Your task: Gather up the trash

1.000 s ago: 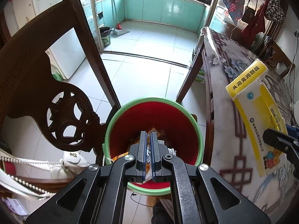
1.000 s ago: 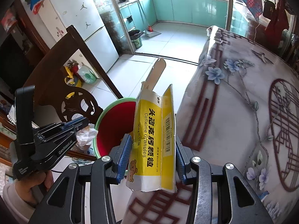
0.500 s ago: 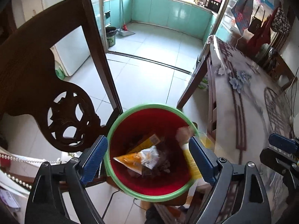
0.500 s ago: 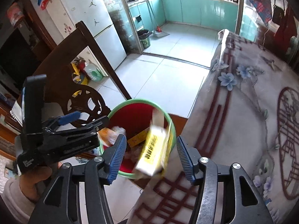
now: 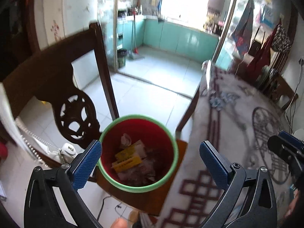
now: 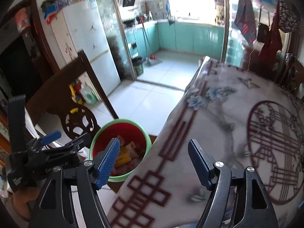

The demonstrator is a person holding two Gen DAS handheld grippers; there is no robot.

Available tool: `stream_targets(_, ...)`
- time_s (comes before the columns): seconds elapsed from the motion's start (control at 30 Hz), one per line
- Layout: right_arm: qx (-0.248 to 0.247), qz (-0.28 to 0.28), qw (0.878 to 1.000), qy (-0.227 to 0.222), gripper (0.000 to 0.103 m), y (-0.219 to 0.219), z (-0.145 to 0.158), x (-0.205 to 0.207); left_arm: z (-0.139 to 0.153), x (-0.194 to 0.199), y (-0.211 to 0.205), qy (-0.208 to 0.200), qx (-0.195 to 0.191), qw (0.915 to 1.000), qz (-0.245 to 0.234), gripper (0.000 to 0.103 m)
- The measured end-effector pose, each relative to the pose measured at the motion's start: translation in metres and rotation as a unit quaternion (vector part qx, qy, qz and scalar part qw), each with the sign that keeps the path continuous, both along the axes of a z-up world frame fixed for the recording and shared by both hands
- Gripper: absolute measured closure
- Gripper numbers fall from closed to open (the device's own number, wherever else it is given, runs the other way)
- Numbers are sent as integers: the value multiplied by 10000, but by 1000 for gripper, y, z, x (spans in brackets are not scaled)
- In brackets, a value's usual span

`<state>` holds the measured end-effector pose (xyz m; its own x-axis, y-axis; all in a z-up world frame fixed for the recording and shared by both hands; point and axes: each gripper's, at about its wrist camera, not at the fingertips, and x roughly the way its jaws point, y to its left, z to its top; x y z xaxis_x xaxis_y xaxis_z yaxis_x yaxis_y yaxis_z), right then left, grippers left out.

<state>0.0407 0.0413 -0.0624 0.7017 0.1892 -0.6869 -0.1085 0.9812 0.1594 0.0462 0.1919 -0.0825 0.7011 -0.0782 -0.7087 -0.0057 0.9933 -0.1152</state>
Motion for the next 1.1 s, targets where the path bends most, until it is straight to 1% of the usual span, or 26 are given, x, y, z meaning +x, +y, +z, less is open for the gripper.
stream_targets(0.07, 52, -96, 9994, -336, 22, -17, 11, -20, 11, -16, -12, -372, 68, 9993, 48, 0)
stream_targets(0.1, 93, -135, 9984, -546, 20, -26, 16, -29, 19, -29, -21, -682, 109, 9976, 65, 0)
stream_targets(0.13, 120, -170, 9972, -714, 19, -34, 21, -37, 25, -37, -27, -879, 129, 9960, 71, 0)
stream_targets(0.23, 146, -433, 9893, -1388, 15, -60, 35, -66, 42, -59, -49, -1417, 153, 9898, 52, 0)
stream_targets(0.3, 41, -499, 9855, -1619, 10, -72, 40, -78, 50, -72, -64, -1717, 167, 9850, 63, 0)
stream_targets(0.4, -222, -577, 9852, -1598, 8, -85, 44, -85, 56, -80, -81, -1787, 93, 9838, -49, 0)
stream_targets(0.5, -373, -850, 9844, -1492, 8, -98, 47, -93, 60, -86, -94, -1892, 183, 9818, -20, 0)
stream_targets(0.63, -104, -765, 9865, -1443, 8, -115, 51, -103, 63, -94, -108, -1872, 269, 9819, -20, 0)
stream_targets(0.77, -164, -750, 9875, -1378, 8, -128, 52, -111, 65, -98, -117, -1842, 307, 9824, -1, 0)
stream_targets(0.93, -92, -733, 9890, -1281, 8, -141, 52, -116, 65, -102, -124, -1771, 319, 9837, 29, 0)
stream_targets(1.1, -18, -733, 9890, -1281, 8, -144, 52, -117, 65, -104, -130, -1776, 437, 9831, 51, 0)
